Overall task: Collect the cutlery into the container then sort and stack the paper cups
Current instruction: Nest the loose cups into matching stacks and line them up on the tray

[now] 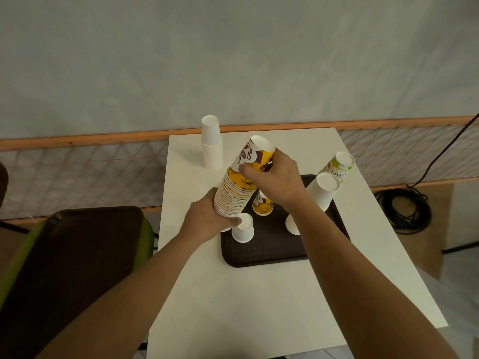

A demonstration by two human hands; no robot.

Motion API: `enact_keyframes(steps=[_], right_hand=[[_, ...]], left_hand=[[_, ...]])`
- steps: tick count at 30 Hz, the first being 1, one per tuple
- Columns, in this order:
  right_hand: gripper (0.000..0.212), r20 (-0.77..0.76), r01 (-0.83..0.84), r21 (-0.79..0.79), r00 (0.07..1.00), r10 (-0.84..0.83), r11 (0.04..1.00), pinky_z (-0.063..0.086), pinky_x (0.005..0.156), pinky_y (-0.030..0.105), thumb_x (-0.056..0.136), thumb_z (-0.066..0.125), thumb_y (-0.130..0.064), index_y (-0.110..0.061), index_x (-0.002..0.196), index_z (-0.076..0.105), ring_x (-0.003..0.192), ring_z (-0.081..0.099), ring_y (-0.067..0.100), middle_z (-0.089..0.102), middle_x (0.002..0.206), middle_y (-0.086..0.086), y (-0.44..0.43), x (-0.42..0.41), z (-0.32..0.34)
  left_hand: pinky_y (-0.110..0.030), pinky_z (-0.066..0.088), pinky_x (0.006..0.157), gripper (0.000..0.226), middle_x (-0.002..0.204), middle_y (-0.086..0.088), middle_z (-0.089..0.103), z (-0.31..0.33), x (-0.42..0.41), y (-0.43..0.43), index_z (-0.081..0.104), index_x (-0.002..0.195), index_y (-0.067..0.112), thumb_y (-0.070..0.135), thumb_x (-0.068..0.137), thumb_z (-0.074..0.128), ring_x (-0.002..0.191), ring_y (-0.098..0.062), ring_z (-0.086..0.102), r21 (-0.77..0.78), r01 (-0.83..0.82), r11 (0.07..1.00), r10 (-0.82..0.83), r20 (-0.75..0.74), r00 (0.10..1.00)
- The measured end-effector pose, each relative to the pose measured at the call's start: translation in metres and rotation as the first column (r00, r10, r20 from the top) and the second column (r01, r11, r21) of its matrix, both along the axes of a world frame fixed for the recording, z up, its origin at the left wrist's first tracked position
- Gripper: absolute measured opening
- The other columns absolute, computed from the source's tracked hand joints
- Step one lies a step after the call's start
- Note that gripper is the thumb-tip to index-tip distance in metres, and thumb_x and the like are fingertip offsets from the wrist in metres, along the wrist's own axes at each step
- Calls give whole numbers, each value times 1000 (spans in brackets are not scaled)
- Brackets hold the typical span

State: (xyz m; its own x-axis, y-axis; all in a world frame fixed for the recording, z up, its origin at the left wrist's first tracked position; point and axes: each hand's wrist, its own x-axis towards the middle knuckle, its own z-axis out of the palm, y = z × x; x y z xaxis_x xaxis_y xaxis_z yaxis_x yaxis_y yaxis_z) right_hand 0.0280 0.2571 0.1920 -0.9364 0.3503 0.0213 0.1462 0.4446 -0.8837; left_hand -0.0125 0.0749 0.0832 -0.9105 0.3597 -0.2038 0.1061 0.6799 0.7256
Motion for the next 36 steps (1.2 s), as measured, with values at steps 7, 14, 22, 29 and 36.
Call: enact_keyframes(steps=[7,14,22,29,36], right_hand=[[43,-97,109,-61,989,-114,992,41,55,-3,74,70,-61,-42,110,56,80,58,-27,61,91,-33,-1,-3,6],[31,-132,277,-216,942,-309,936,52,64,12,69,69,-63,-42,92,64,87,65,-15,69,86,-35,6,-2,9],[34,-141,495,-466,777,-613,734,62,74,24,72,75,-56,-38,100,67,93,68,-8,72,94,-28,16,9,-1],[43,-190,588,-226,755,-628,776,50,69,8,71,74,-61,-39,104,58,91,66,-7,68,93,-24,14,7,-38],[60,-75,487,42,872,-483,873,44,83,21,73,79,-53,-24,119,52,101,56,10,56,112,-7,18,-21,-102]], left_hand=[[-39,55,97,91,131,6,64,5,-1,-1,44,138,34,61,62,87,116,-23,64,-37,-12,999,11,-20,1000],[-37,56,93,90,129,6,63,0,-3,-4,42,136,34,66,63,83,114,-23,65,-91,-30,995,28,-17,999],[-26,50,85,87,124,12,62,-9,-6,0,46,135,32,61,64,86,114,-19,63,61,-116,991,115,23,993],[-21,47,83,85,132,7,62,-8,-10,5,46,137,30,53,68,88,118,-20,61,152,-169,974,164,46,985],[-20,44,85,88,134,9,61,-9,-16,5,45,141,31,53,68,87,120,-17,59,194,-204,959,196,60,979]])
